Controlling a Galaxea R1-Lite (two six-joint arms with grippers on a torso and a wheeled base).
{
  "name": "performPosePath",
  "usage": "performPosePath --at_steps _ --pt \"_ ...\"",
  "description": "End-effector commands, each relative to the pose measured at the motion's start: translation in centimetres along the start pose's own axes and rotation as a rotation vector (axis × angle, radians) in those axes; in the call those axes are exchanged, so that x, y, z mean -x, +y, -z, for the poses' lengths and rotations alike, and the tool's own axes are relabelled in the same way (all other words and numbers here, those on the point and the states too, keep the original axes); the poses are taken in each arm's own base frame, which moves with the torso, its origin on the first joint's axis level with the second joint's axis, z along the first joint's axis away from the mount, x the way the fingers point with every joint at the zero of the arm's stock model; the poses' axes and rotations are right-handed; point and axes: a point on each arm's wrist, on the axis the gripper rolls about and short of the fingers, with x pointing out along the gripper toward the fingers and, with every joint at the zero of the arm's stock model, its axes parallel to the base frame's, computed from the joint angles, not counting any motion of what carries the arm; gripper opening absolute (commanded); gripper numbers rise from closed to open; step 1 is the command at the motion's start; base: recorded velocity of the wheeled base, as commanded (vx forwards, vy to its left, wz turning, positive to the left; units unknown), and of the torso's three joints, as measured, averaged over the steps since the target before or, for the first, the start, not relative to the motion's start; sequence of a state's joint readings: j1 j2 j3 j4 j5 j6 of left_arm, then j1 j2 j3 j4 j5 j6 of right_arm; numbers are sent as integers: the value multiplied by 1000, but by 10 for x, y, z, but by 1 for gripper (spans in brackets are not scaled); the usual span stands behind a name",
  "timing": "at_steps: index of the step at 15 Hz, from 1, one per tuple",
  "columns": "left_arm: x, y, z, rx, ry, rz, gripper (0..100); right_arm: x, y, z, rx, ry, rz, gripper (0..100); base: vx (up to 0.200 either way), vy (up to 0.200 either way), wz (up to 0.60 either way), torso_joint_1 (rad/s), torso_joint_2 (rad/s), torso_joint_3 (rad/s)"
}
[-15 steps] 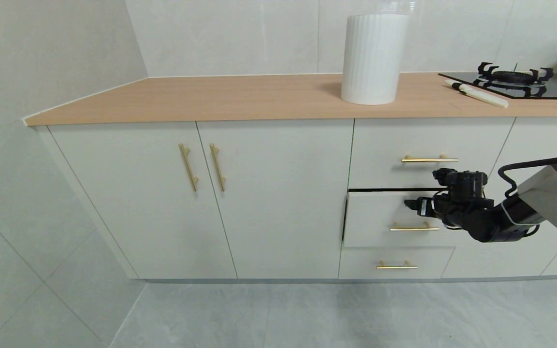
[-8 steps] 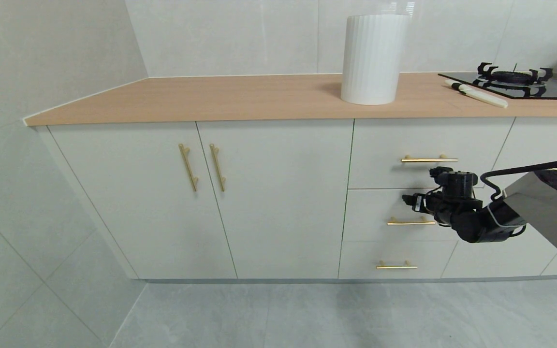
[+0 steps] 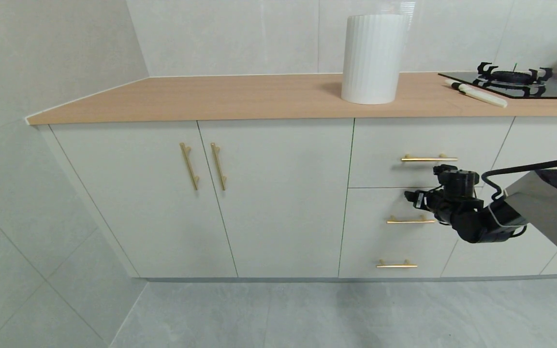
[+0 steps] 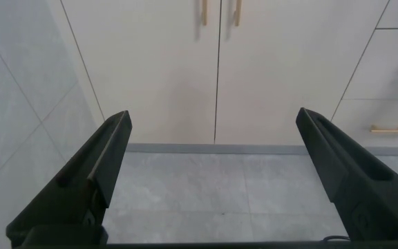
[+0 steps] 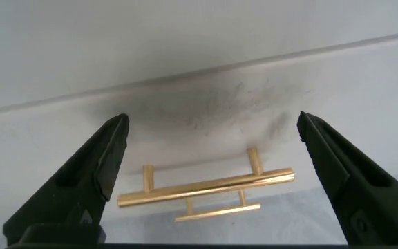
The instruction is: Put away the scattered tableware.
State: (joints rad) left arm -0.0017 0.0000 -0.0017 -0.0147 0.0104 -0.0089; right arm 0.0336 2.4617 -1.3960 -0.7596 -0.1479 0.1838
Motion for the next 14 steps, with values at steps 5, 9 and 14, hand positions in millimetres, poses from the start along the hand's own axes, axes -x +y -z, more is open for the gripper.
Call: performPosePath --at_steps 5,9,14 --pt "0 0 0 0 0 0 100 170 -16 -52 -9 -90 -38 100 0 0 0 0 0 0" --pt "0 0 0 0 0 0 100 296 -37 -56 -33 -320 -43 100 0 0 0 0 0 0" --pt "0 0 0 0 0 0 100 406 -62 -7 34 -453 0 100 0 0 0 0 0 0"
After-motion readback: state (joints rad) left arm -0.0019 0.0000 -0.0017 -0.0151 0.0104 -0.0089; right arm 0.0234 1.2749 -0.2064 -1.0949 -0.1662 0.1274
